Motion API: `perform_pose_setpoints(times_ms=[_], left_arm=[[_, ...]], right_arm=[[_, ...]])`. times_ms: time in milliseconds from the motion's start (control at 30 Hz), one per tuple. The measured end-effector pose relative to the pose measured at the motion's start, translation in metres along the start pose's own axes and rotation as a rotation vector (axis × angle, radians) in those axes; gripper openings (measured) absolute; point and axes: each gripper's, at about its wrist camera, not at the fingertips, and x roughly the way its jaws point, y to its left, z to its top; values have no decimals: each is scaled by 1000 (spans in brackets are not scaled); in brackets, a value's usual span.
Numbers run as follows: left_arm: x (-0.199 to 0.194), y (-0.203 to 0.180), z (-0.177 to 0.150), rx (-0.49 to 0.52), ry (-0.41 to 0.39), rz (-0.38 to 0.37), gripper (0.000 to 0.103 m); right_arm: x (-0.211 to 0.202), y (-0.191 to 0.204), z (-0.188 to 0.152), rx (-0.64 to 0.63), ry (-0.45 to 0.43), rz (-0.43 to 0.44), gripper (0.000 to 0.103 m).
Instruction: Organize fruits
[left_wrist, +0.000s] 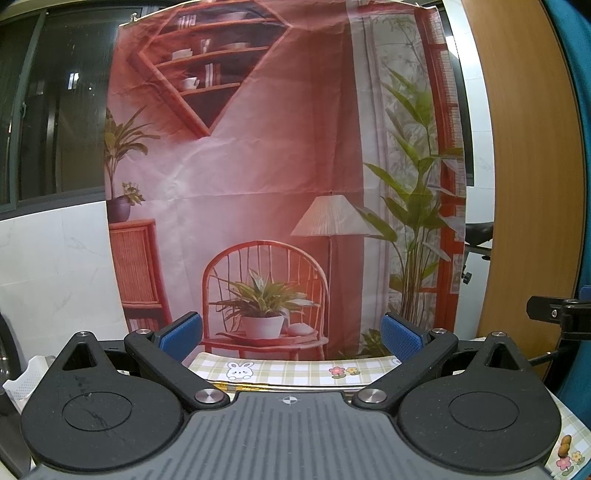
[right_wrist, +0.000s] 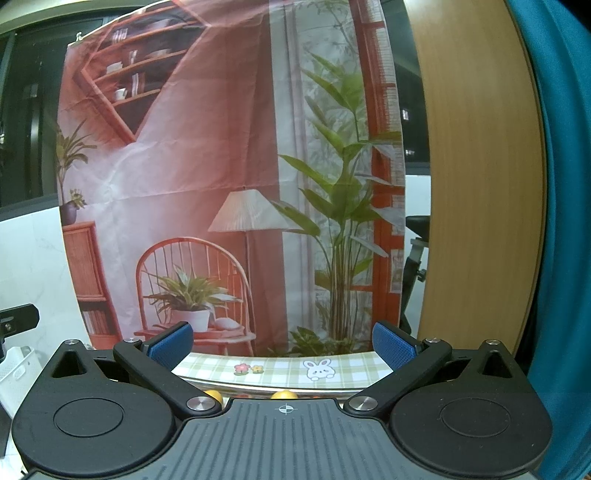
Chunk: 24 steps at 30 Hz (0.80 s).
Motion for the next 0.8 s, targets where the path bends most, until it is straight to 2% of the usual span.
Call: perform_pose_setpoints(times_ms=[567,700,800], left_arm=[[4,2,-1,3,-3,7,103],[22,10,-7,-10,34,-32,103],[44,20,-17,-39,87,-30,103]], right_arm=[[2,-2,-1,8,6,4,103],[8,-6,-6,15,8,16,103],[21,-10,-15,11,0,26,103]])
